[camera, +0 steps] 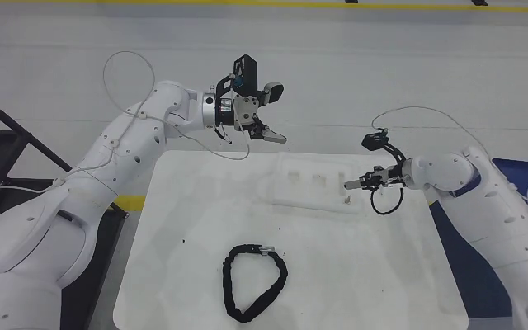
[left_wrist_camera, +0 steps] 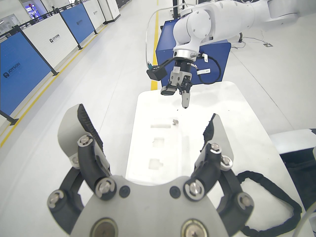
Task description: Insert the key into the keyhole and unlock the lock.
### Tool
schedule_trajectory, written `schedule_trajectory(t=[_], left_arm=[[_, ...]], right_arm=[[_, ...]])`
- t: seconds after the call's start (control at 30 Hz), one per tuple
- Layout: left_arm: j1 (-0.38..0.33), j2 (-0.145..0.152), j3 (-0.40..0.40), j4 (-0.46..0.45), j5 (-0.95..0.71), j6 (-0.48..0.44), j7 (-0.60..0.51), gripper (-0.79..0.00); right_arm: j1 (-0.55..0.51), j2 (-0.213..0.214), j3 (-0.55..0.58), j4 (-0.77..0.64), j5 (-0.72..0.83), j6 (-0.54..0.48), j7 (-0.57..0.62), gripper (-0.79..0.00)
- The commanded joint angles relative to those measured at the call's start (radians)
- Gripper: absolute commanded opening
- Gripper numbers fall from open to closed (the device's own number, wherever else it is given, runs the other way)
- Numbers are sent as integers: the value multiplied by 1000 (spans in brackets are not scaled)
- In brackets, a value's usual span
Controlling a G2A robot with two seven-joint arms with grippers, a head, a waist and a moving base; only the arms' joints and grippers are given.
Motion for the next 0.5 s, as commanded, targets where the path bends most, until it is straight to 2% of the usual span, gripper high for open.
schedule_trajectory(t=[0.0,0.2,0.47], left_arm=[[0,0,0,0,0,0,0,0],[0,0,0,0,0,0,0,0],[0,0,0,0,0,0,0,0]], right_arm=[[-6,-8,-14,24,9,30,-23,0],[-17,-35,-60,74,27,99,-76,0],[-31,-58,-91,100,47,126,-131,0]])
